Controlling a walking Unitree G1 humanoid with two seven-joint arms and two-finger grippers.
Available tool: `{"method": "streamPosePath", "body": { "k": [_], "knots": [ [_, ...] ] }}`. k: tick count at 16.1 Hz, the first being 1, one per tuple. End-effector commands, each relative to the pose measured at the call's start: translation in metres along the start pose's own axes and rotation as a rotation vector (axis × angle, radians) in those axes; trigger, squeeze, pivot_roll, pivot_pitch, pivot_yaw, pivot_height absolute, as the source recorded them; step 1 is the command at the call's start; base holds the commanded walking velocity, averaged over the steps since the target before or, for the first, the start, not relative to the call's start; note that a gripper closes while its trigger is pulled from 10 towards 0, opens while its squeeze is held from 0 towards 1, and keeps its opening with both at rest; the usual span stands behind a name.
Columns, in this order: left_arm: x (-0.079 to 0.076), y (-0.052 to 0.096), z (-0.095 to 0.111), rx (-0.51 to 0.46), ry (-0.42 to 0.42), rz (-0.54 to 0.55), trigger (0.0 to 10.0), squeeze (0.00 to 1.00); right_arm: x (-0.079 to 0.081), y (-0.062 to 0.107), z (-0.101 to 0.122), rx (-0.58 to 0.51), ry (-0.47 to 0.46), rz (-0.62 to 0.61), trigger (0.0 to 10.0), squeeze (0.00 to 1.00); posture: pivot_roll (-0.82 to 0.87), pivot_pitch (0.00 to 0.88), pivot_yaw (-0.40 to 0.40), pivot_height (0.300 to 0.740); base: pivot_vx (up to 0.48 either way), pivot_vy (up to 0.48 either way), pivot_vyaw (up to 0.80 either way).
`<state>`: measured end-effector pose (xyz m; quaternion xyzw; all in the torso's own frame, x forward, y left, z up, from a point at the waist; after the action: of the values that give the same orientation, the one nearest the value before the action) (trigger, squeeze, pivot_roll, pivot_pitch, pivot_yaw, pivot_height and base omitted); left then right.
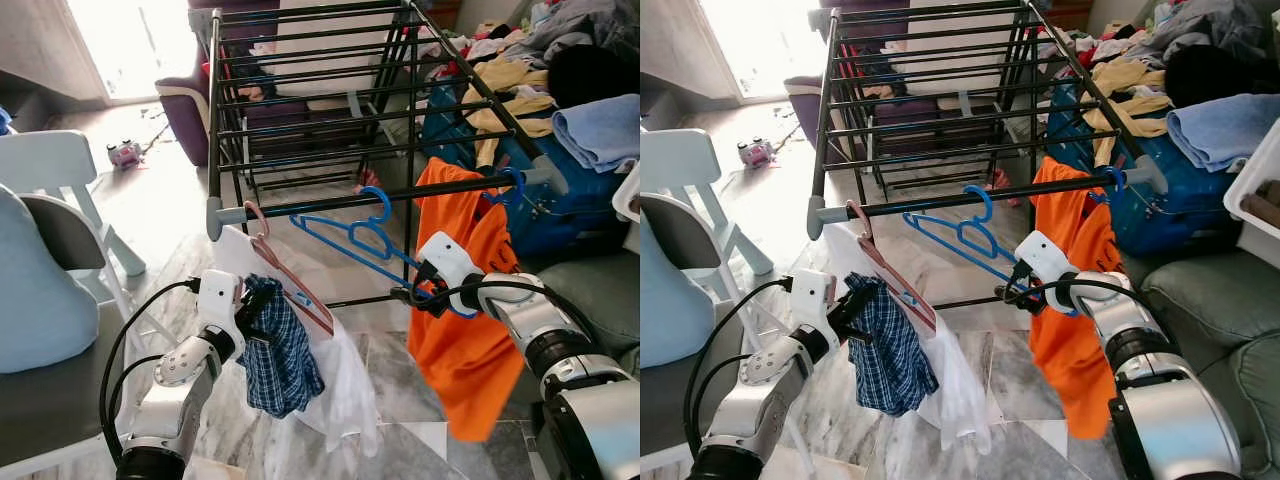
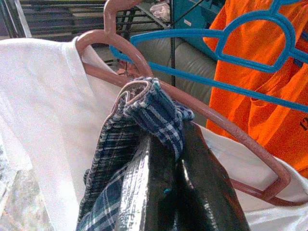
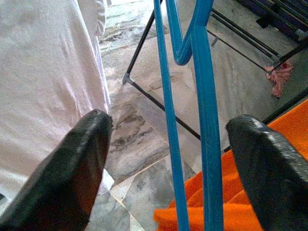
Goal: Hang hanger
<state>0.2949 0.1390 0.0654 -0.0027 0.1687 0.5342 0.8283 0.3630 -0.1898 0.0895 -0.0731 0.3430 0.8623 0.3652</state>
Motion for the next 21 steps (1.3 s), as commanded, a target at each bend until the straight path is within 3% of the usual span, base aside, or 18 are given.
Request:
{"method": "streamPosePath", "body": {
  "k": [1, 8, 21],
  "knots": [
    [0.0, 0.001, 0.004, -0.008, -0.019, -0.001, 10.0, 0.0, -0.004, 0.0, 0.006, -0.01, 0.019, 0.004, 0.0, 0.0, -0.09, 0.0, 0.032, 0.74, 0.0, 0.0, 0.0],
    [-0.001, 0.001, 0.003, -0.003, -0.019, -0.002, 10.0, 0.0, -0.009, 0.003, 0.007, -0.01, 0.025, 0.001, 0.0, 0.0, -0.09, 0.0, 0.031, 0.74, 0.0, 0.0, 0.0],
    [-0.002, -0.001, 0.003, -0.002, -0.021, -0.004, 10.0, 0.0, 0.0, 0.001, -0.002, 0.015, 0.013, 0.033, 0.0, 0.0, -0.09, 0.0, 0.029, 0.74, 0.0, 0.0, 0.0]
  ]
}}
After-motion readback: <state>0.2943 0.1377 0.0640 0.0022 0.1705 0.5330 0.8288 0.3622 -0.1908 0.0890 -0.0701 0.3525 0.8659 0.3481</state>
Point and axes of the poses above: a point about 5 cm out from each wrist's last joint towards the gripper, its own y axis pointing back from the gripper into the wrist, its own z axis along the axis of the wrist's last joint, x = y × z, the point moved 1 cm from there along -y, pointing out of the wrist towards the gripper, and after that the axes turned 8 degrees about y, right-handed, at the moved point
